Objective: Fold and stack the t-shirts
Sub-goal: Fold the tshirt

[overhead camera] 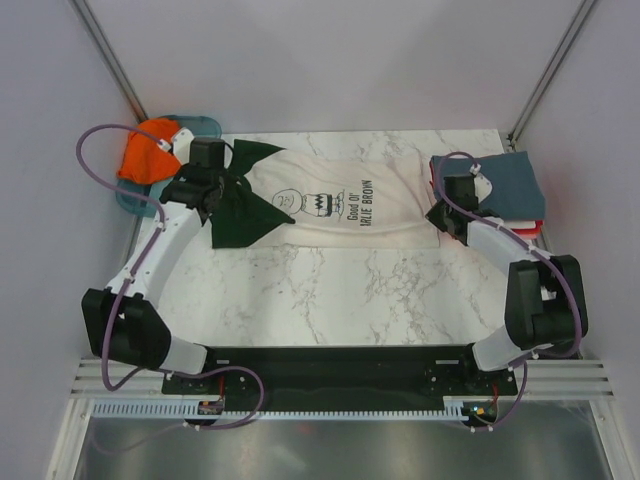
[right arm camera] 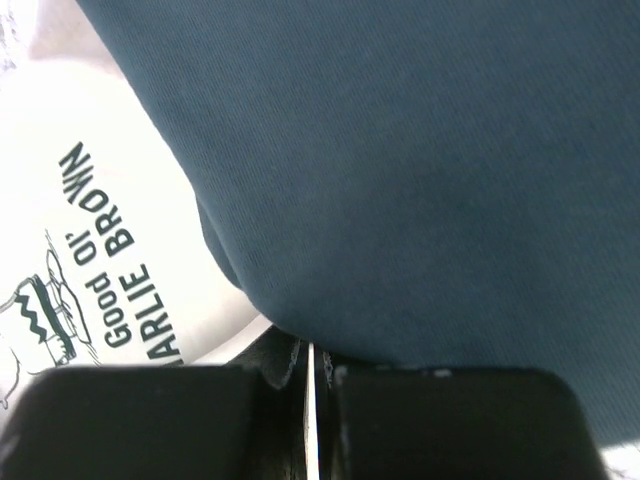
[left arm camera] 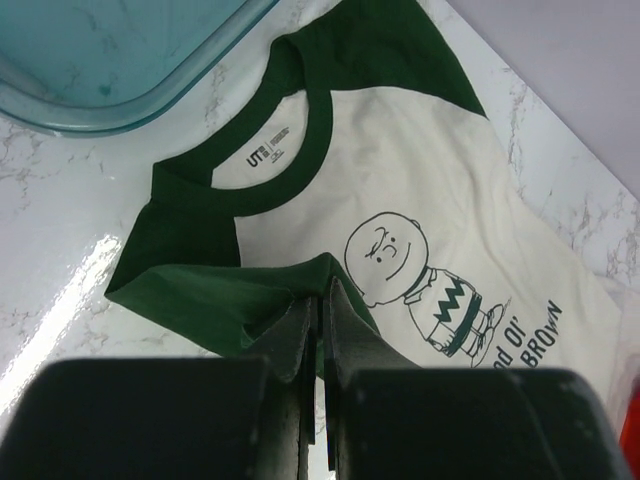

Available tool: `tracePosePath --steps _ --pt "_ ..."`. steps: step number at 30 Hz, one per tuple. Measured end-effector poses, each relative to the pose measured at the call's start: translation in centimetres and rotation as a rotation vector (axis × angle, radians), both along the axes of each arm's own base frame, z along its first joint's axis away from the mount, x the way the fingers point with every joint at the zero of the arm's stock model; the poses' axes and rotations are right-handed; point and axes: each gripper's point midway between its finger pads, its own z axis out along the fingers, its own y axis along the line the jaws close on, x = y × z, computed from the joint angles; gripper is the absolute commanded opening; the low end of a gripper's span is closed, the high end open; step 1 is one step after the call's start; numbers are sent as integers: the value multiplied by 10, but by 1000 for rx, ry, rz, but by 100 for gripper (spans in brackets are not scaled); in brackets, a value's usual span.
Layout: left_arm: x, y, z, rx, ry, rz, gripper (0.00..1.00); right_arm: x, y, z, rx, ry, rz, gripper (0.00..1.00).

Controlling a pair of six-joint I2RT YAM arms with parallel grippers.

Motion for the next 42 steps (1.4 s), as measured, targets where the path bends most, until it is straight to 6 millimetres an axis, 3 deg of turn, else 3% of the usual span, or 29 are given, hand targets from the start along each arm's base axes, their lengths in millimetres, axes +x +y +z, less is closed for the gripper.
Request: tracePosePath --steps 5,15,24,42 --pt "15 -2 5 8 -9 -2 2 13 2 4 9 -14 -7 0" --pt "38 -7 -12 29 36 -12 2 27 1 4 12 -25 -31 0" --pt "59 -11 -5 35 20 -18 2 45 0 10 5 -46 -48 0" --pt "89 -10 -21 49 49 -10 2 63 -3 -2 -9 -36 -84 0"
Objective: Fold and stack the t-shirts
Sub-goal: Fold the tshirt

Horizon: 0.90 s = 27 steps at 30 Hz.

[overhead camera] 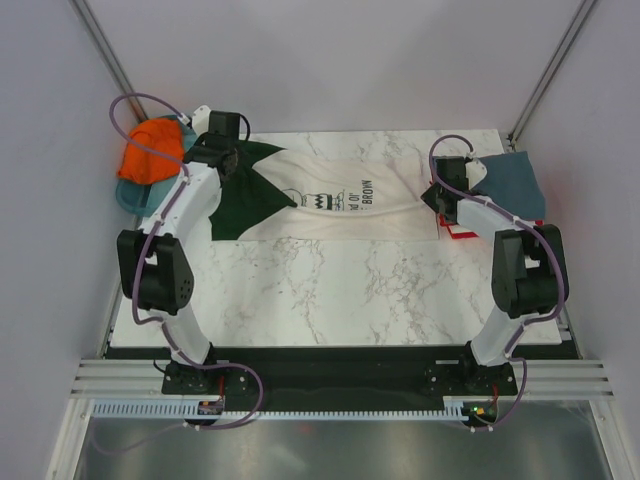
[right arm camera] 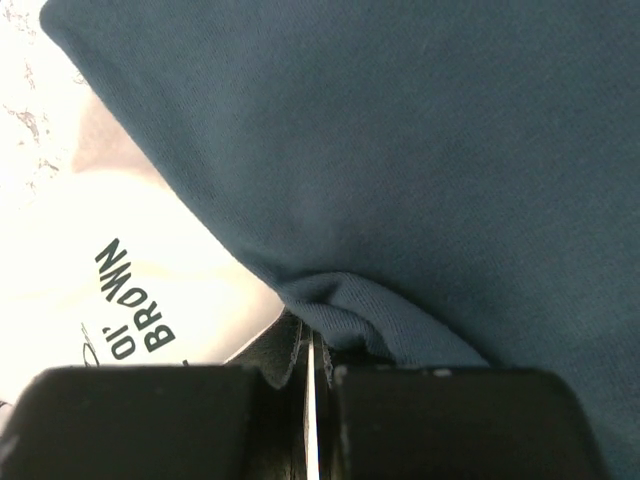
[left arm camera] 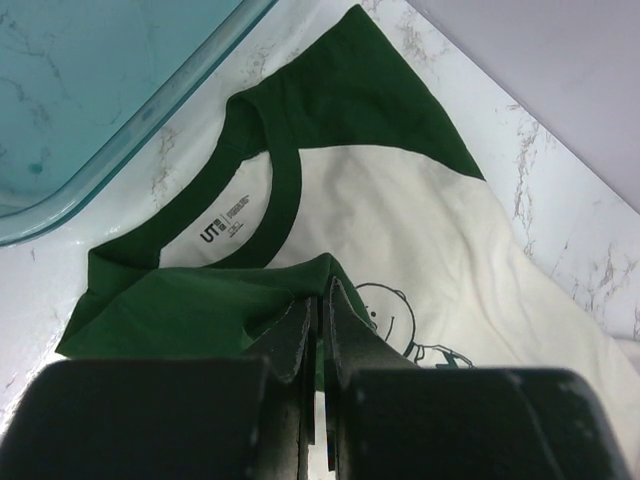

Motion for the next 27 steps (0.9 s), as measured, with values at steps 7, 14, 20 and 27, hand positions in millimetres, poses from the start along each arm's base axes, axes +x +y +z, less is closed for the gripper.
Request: tracePosePath --steps 7,14,20,27 --pt "18 -1 -1 1 -6 1 2 3 -1 -1 -5 -3 -14 0" --pt "27 -3 -6 6 -1 -1 2 5 -2 -4 -8 0 -22 0" --pt "34 -3 -26 13 33 2 2 8 -2 -10 -4 3 -26 8" --pt "49 -8 -46 3 33 -2 32 14 0 -4 5 -20 -24 39"
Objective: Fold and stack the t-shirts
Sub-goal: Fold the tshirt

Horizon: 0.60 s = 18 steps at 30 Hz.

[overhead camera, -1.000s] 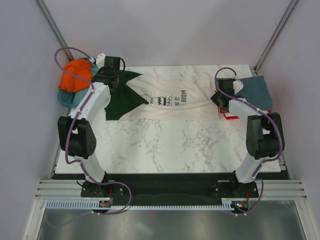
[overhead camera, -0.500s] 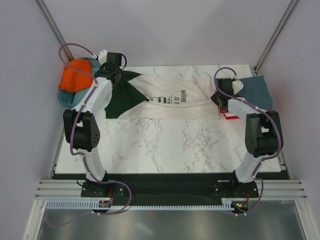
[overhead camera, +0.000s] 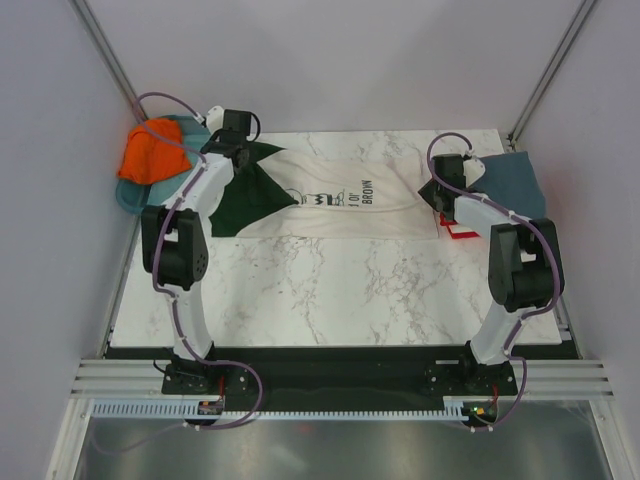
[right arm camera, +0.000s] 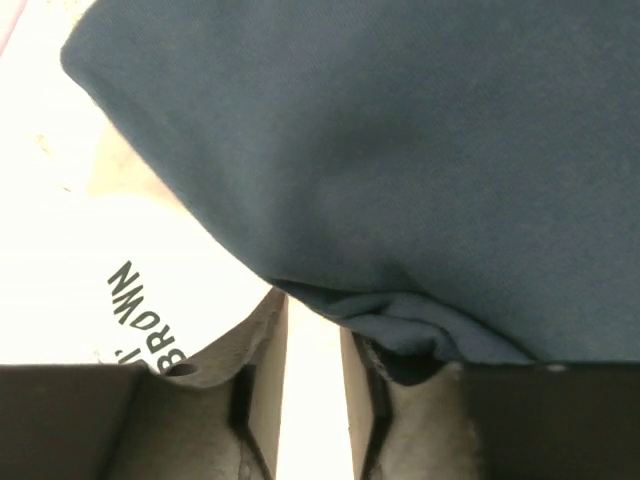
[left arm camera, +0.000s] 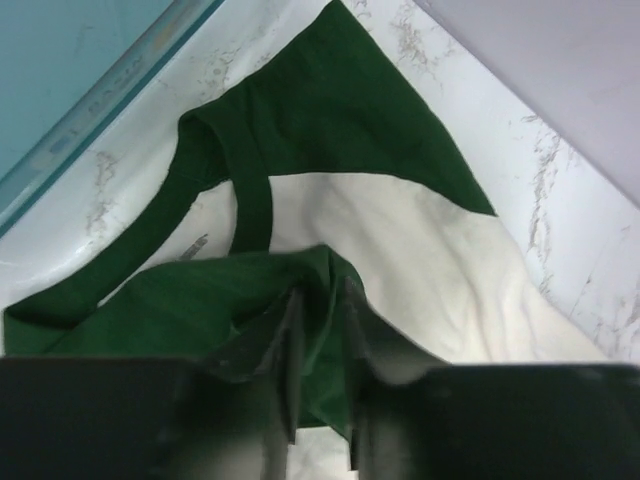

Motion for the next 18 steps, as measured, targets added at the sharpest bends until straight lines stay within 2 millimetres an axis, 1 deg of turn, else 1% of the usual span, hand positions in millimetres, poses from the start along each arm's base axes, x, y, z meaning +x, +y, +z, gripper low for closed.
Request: tracePosePath --steps 1,2,5,6,7,9,12,14,18 --pt "2 -1 -2 -2 -3 -2 36 1 1 1 2 -5 3 46" --pt "6 -2 -3 -9 -8 0 38 2 2 2 4 -8 6 48" --pt "17 -8 -5 -27 -22 -16 53 3 6 4 10 -17 20 50" --pt "20 -10 -5 -34 -29 -21 76 3 7 6 11 -20 25 50" --pt "22 -12 -4 -36 -32 -31 90 3 7 8 14 -25 29 50" --pt "24 -14 -1 -44 -41 -40 100 3 9 16 18 -41 37 54" --pt "25 -15 8 -50 -61 -47 100 -2 10 32 26 -78 45 57" --pt "20 -16 14 -57 -65 -55 100 -9 9 44 32 -117 48 57" --pt "-17 -11 35 -68 -85 -63 98 -37 7 64 47 -191 47 54"
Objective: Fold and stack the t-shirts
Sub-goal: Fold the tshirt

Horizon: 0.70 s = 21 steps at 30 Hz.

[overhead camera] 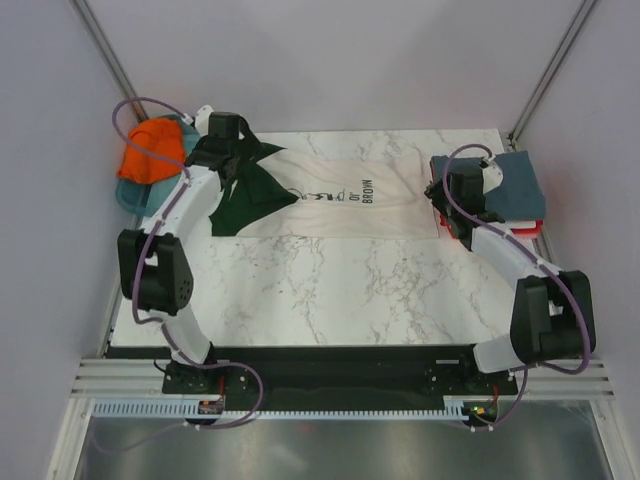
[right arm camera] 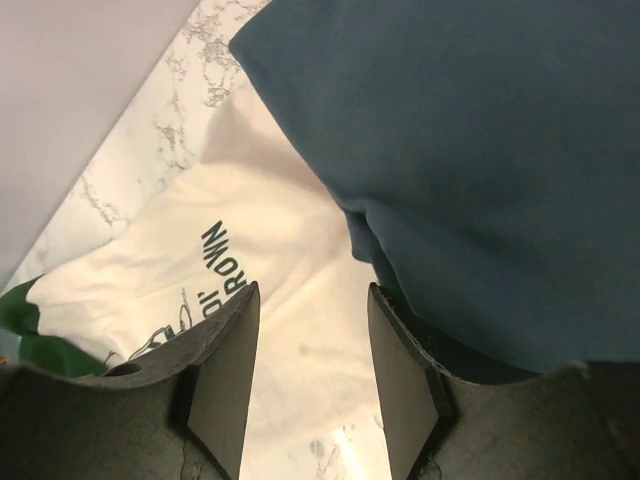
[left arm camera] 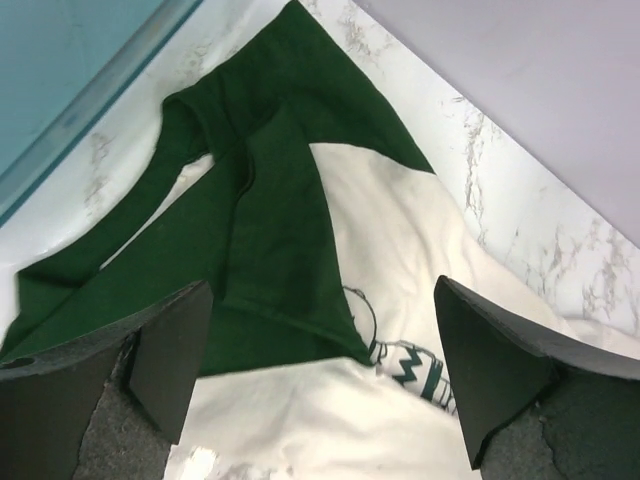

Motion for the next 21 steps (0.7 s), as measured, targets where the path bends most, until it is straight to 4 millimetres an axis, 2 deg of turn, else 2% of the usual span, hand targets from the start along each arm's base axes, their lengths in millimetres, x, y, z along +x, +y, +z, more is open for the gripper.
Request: tracePosePath --steps 2,6,8,10,12,15,16,17,18,21 --pt "-28 5 16 -12 -22 4 98 -13 0 8 14 -43 -3 52" --pt "-79 14 30 -51 -79 23 97 -43 12 3 49 -76 17 52" --pt "-103 18 25 -74 -90 37 97 -55 23 -3 62 -75 39 53" --pt "-124 21 11 -96 -88 50 96 -67 36 -11 69 -65 68 54" --pt "-141 22 -6 -118 -79 57 96 -73 45 -17 72 -55 94 47" --pt "-159 23 -29 -141 -50 66 95 -69 45 -28 48 -26 91 41" --pt "-163 24 -35 -146 -43 70 95 -65 44 -34 21 3 91 35" --pt "-167 24 -40 -150 -35 73 95 -56 44 -37 -4 22 94 34" --pt "-169 24 -43 -153 -32 75 95 -47 45 -39 -30 41 100 28" --pt "-170 23 -46 -162 -34 72 95 -15 49 -36 -99 73 117 25"
